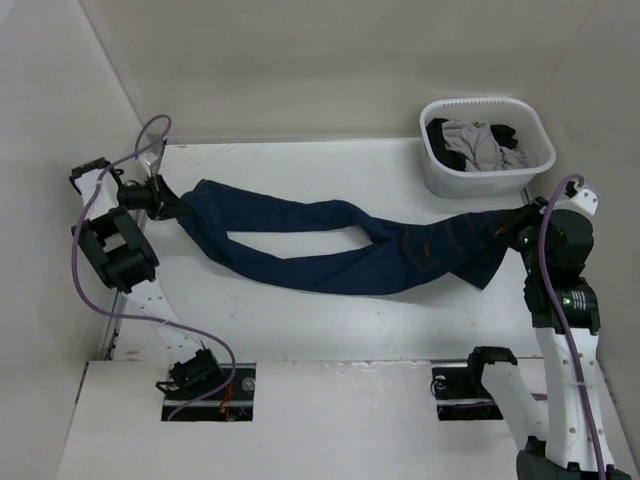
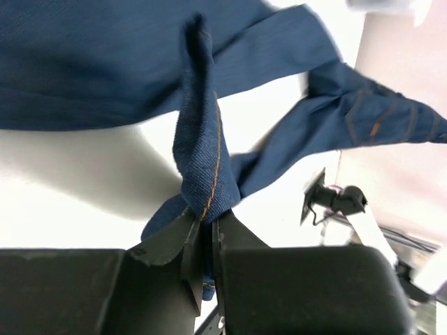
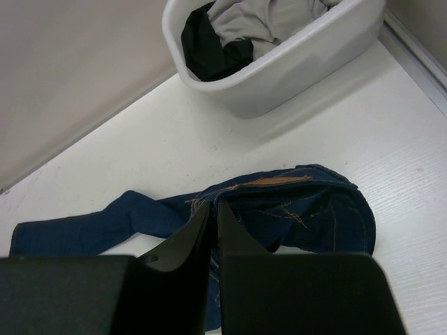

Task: Fold and stack the trousers
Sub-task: Flatten the trousers out

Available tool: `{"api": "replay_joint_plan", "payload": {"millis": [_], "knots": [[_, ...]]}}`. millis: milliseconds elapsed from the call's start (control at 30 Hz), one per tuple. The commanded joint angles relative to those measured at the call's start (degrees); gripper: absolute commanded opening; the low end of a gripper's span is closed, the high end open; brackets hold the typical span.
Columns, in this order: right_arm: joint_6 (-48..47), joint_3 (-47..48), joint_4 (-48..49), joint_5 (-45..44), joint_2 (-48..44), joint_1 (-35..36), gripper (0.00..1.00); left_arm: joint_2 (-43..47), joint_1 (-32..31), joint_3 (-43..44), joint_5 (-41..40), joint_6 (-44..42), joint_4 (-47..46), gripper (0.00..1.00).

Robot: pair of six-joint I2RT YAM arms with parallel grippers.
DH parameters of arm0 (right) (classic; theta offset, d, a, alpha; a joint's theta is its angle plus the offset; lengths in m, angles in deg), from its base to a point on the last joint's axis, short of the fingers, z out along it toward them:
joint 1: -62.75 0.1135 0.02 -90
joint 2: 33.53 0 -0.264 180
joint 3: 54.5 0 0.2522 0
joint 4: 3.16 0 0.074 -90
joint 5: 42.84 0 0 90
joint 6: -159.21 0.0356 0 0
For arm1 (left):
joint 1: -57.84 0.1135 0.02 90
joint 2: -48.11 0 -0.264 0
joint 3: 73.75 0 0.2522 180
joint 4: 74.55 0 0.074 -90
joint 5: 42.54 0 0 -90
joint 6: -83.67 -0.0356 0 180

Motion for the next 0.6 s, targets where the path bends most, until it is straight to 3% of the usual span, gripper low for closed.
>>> {"api": "replay_joint_plan", "payload": {"millis": [0,200,400,567], "knots": [[-0.2,0.9,2.2,-2.2,-1.0,1.5,0.06,15.3,0.4,1.3,2.8,2.8,18.9,0.00],[-1.4,2.7,1.8,-4.6,-2.4,3.9,0.00,27.5,1.6,-0.7,-9.7,4.6,7.9,0.03],[-5.4,22.9,6.7,-6.9,-0.8,10.7,0.00,24.0,7.0,-2.3,-20.7,-3.0,11.5,0.04],[-10.1,38.6,11.6,-7.1,3.5,17.3,0.00,21.1,9.2,-5.1,-30.6,-6.6,6.8,0.20]]}}
